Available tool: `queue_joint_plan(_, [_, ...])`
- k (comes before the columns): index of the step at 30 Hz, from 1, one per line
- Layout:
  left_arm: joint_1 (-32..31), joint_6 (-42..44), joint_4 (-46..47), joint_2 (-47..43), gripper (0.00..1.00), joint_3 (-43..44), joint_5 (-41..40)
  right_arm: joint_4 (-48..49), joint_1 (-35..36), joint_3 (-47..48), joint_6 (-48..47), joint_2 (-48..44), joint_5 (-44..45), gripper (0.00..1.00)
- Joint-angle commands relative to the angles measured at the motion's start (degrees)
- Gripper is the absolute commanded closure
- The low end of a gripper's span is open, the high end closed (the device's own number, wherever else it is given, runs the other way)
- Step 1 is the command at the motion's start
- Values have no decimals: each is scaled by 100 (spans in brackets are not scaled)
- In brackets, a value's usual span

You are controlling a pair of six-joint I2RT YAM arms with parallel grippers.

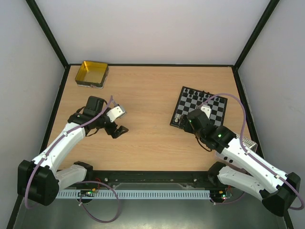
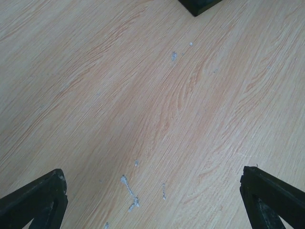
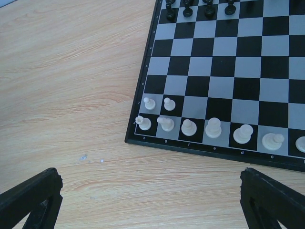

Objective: Set up the chess pieces on the board
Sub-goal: Move the chessboard to the center of the board.

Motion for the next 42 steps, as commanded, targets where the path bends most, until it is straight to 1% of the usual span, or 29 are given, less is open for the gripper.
queue_joint_plan(1, [-39,49,-41,12,2,-91,119,6,30,-106,96,-78,200,3])
queue_joint_plan(16, [-40,-154,151,156,1,-109,-81,-262,25,-20,491,63,723,2])
queue_joint_plan(19, [-45,-349,376,243,1,-102,-436,-360,1,86,657,158,848,3])
queue_joint_plan(21, [-45,-488,519,413,0,-48,-719,-369,-125,218,677,206,849,2])
queue_joint_plan(23, [-46,-581,642,621,1,38,-857,-320,-436,400,643,248,757,1])
queue_joint_plan(24, [-40,-587,651,735,1,93,-856,-284,-663,503,599,274,685,3])
queue_joint_plan(28, [-43,-607,751,1086,4,276,-941,-240,-1546,1150,554,459,612,14])
queue_joint_plan(31, [-40,-518,667,1365,12,646,-995,-48,-2262,1442,541,639,358,24])
queue_joint_plan(34, [-45,-456,579,1661,19,1032,-1013,206,-3291,1521,593,1026,-492,50])
queue_joint_plan(35, [-41,-434,547,1756,21,1152,-997,294,-3684,1508,631,1203,-893,61])
queue_joint_plan(38, [-53,-420,520,1947,22,1417,-966,624,-4605,1375,863,1722,-1900,84])
queue_joint_plan(39, [-50,-421,523,1982,22,1463,-941,732,-4833,1312,996,1877,-2144,94])
queue_joint_plan(40, [-48,-421,535,2008,22,1514,-895,872,-5032,1247,1114,2027,-2332,97])
queue_joint_plan(42, [-52,-441,566,2017,22,1566,-792,1232,-5275,1090,1359,2225,-2550,98])
